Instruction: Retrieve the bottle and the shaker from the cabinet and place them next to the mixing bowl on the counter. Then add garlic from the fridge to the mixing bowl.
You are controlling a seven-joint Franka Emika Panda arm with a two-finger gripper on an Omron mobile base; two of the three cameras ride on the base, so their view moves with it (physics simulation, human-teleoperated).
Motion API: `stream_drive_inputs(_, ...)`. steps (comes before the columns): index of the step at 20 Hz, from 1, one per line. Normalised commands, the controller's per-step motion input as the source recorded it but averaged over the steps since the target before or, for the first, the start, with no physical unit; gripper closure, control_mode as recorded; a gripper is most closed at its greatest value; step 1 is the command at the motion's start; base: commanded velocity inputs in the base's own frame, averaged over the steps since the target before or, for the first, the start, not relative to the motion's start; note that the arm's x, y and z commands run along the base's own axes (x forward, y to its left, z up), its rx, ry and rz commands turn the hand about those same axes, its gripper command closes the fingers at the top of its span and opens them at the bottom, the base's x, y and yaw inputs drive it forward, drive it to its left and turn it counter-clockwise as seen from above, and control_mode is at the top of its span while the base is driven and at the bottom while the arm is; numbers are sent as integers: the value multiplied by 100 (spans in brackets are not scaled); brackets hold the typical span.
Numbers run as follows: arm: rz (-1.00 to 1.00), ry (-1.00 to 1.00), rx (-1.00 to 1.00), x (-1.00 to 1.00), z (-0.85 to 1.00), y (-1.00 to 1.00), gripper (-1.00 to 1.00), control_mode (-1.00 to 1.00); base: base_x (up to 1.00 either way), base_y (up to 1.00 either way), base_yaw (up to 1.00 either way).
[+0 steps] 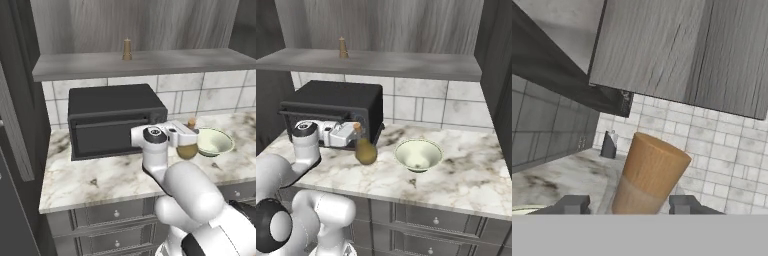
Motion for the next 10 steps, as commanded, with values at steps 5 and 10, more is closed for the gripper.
stream_drive_inputs(5, 0, 1, 0, 56, -41, -10, 100, -100, 0, 0, 0)
stream_drive_inputs(10, 0, 0, 1, 47, -30, -21, 100, -100, 0, 0, 0)
